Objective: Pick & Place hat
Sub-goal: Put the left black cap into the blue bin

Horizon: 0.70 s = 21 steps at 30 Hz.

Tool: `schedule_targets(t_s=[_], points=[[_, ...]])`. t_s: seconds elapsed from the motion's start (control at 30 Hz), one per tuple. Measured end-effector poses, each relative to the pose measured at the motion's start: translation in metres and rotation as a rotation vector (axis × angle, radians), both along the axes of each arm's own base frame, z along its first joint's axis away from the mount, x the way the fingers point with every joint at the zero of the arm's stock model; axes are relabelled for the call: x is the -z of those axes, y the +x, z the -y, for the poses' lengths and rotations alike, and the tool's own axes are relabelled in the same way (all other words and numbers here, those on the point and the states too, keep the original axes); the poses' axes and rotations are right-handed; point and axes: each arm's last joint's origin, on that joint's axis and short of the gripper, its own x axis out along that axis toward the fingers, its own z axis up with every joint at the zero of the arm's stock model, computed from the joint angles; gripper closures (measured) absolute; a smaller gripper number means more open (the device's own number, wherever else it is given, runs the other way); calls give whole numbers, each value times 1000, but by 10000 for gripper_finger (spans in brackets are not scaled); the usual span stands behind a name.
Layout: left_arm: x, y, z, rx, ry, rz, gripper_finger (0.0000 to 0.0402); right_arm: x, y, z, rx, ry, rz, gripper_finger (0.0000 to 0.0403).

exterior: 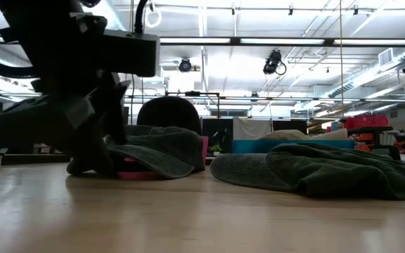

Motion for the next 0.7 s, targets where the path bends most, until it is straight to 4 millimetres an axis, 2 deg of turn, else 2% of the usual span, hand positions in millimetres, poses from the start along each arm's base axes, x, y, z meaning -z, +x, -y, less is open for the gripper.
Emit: schedule_targets(t_s=[0.2, 0.4, 0.7], points=[[0, 2, -3, -5, 28, 21, 110, 0, 0, 0, 0, 2, -1, 396], [12, -2, -8, -9, 23, 18, 110, 0, 0, 0, 1, 6, -2, 396], [13, 2, -16, -49, 31, 46, 110, 0, 0, 0, 2, 6, -4, 396]])
